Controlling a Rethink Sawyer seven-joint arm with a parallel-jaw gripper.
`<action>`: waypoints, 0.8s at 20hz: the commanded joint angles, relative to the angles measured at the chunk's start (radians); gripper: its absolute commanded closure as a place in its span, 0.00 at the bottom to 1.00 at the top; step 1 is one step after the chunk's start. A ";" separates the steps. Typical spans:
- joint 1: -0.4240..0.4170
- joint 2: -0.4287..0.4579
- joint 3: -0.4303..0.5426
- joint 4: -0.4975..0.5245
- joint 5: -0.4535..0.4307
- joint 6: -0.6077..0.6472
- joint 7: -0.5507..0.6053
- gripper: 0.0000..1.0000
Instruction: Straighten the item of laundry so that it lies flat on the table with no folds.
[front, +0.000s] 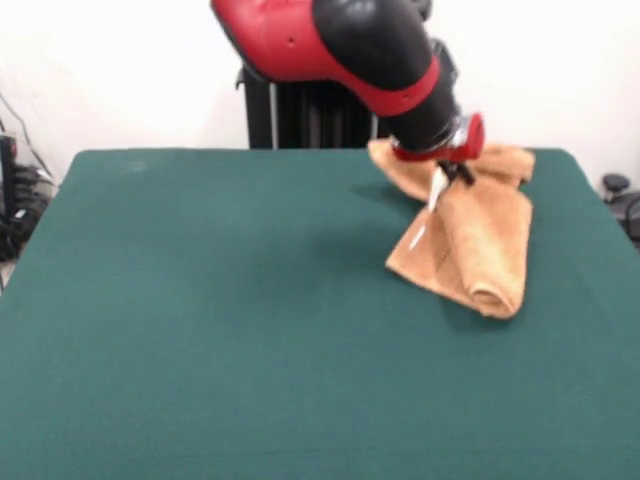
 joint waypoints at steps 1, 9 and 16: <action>0.003 -0.073 0.012 0.113 0.102 0.231 0.269 1.00; -0.037 -0.265 0.083 0.216 0.204 0.348 0.268 1.00; 0.018 -0.435 0.042 0.164 0.276 0.494 0.368 1.00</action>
